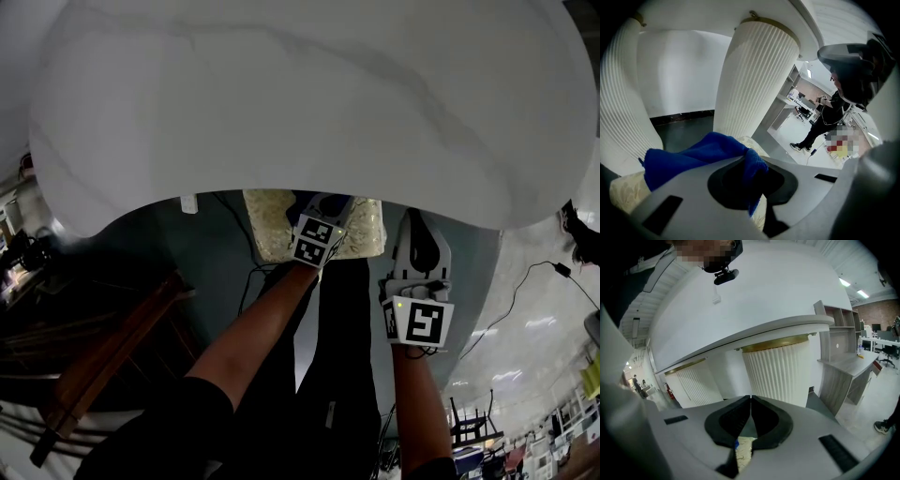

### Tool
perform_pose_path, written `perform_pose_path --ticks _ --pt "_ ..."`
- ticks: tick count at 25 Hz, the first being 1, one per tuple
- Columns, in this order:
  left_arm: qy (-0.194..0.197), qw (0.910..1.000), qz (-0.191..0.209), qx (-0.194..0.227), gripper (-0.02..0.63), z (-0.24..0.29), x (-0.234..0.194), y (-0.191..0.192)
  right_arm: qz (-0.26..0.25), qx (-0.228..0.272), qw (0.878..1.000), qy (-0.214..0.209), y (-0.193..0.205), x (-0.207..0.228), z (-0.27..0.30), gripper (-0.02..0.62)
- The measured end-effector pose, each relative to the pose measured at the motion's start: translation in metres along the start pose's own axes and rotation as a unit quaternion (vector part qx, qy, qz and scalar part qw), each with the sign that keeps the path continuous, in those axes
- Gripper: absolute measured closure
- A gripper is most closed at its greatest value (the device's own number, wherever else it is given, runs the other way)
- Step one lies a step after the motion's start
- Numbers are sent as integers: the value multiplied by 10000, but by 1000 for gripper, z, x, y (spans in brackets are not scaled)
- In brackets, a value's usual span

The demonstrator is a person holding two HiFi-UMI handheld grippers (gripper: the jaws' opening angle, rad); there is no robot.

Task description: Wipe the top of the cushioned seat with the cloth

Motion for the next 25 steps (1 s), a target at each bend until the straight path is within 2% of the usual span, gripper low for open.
perform_pose_path --ticks 4,8,14,21,25 --pt "112 9999 111 -51 569 3 3 -1 43 48 10000 -35 2 -7 0 557" --pt "192 9995 243 -85 569 13 19 -4 75 85 9999 -8 6 5 -6 557" --pt "349 9987 321 -171 570 21 28 -10 116 15 9997 204 10 11 -8 557" --pt "461 9964 593 -401 571 29 40 -11 140 -84 9996 215 11 9 -6 557" --pt "583 9957 584 -423 569 31 39 -12 120 2 9998 140 11 5 -1 557"
Point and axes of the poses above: the fingertips, and each gripper's own axes: z forward along the fingers, x to its right, y out of its underside, the point moved 5 cm from there along -z, backward along the fingers, and after that the axes turned 4 degrees about -x, right-handed, at the moved point
